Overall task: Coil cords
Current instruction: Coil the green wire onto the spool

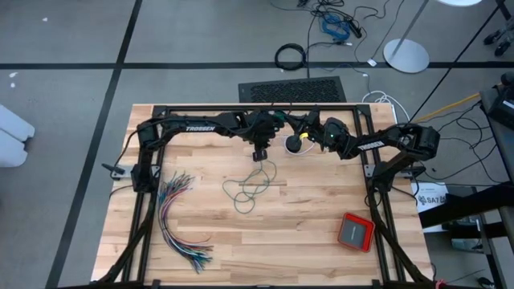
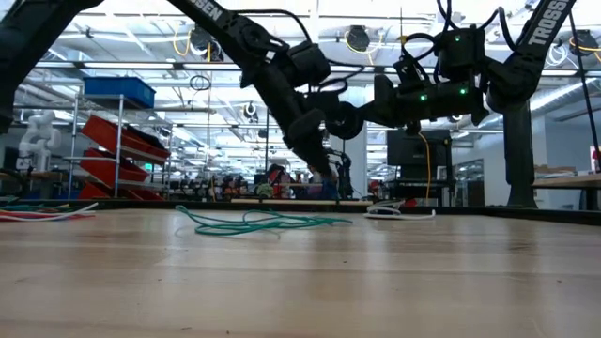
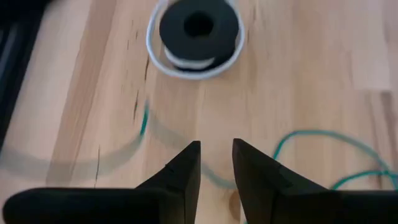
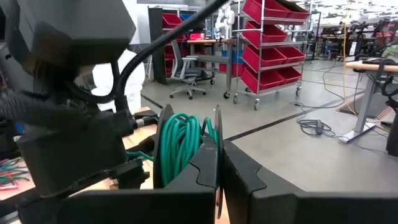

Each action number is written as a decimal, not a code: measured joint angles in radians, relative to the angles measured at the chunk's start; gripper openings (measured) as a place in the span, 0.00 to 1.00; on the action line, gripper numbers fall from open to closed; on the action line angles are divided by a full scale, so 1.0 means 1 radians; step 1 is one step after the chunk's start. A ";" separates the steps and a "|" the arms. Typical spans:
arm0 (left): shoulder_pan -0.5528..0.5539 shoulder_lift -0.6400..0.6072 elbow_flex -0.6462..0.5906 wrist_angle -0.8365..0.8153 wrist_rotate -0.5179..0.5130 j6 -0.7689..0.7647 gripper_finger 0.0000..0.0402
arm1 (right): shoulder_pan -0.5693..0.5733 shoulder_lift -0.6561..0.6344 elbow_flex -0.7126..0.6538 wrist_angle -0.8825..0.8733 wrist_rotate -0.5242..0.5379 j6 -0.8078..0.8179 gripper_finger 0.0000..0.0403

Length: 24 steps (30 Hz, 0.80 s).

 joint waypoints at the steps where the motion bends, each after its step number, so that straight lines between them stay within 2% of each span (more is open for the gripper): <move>1: -0.001 -0.004 -0.007 -0.006 -0.009 0.002 0.25 | 0.000 0.000 0.000 -0.001 0.000 -0.005 0.00; 5: -0.013 -0.034 -0.025 -0.004 -0.041 0.004 0.25 | 0.000 0.000 0.000 -0.001 0.001 -0.011 0.00; 8: -0.033 -0.087 -0.066 0.042 -0.100 0.034 0.25 | 0.000 0.000 0.000 -0.004 0.000 -0.013 0.00; 10: -0.043 -0.147 -0.118 0.103 -0.146 0.059 0.25 | 0.000 0.000 -0.001 -0.005 -0.003 -0.014 0.00; 15: -0.023 -0.311 -0.285 0.292 -0.174 0.039 0.25 | 0.000 0.000 -0.029 0.080 -0.004 -0.005 0.00; 19: -0.009 -0.354 -0.445 0.526 -0.169 -0.047 0.25 | -0.001 0.000 -0.033 0.141 -0.045 0.013 0.00; 24: -0.016 -0.332 -0.632 0.944 -0.158 -0.140 0.25 | 0.024 0.000 -0.034 0.151 -0.053 0.019 0.00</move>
